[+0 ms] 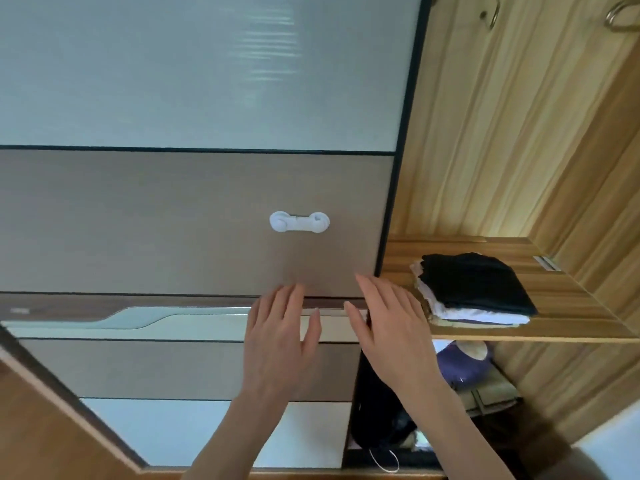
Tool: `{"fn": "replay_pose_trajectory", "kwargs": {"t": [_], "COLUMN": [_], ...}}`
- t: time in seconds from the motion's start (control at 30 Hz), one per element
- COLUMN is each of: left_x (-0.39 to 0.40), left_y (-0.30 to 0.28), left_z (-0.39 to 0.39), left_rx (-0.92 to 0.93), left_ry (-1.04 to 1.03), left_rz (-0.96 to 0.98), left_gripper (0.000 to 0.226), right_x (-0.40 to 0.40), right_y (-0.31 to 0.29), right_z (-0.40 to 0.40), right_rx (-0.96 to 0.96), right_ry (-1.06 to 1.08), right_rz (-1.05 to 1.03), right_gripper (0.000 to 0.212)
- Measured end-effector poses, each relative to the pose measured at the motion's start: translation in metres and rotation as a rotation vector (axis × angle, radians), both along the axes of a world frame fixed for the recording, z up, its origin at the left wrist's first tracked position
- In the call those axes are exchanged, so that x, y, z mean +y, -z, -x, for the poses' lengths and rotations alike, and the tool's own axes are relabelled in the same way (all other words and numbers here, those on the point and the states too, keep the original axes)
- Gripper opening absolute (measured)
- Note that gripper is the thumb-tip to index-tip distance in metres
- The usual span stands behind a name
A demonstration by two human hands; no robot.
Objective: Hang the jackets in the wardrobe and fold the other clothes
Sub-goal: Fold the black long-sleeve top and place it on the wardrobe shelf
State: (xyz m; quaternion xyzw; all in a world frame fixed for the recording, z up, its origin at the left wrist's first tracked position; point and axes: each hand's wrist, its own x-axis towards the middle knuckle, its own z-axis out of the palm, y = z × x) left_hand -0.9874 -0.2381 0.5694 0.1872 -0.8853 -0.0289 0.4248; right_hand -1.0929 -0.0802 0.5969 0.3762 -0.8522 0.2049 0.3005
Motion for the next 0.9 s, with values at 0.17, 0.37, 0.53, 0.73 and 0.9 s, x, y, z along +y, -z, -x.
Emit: {"fn": "replay_pose_trajectory", "kwargs": {"t": [0.17, 0.37, 0.53, 0.73, 0.9], "left_x": [-0.054, -0.126, -0.182, -0.207, -0.21], "left_y": [-0.031, -0.055, -0.058, -0.047, -0.04], "left_z": [-0.021, -0.023, -0.018, 0.001, 0.01], "left_rx": [0.1, 0.147, 0.17, 0.132, 0.155], "left_ry": [-0.04, -0.054, -0.08, -0.047, -0.044], "left_rz": [0.085, 0.19, 0.25, 0.339, 0.353], "left_gripper": [0.039, 0.044, 0.057, 0.072, 0.075], "right_x": [-0.049, -0.123, -0.172, -0.19, -0.187], "right_y": [-0.017, -0.037, -0.049, -0.038, -0.029], "right_z": [-0.026, -0.036, -0.026, 0.0, 0.017], "right_rx": [0.069, 0.222, 0.321, 0.439, 0.485], "right_ry": [-0.039, -0.061, -0.022, 0.03, -0.001], "right_rz": [0.064, 0.146, 0.144, 0.2, 0.218], "right_gripper": [0.052, 0.047, 0.051, 0.051, 0.055]}}
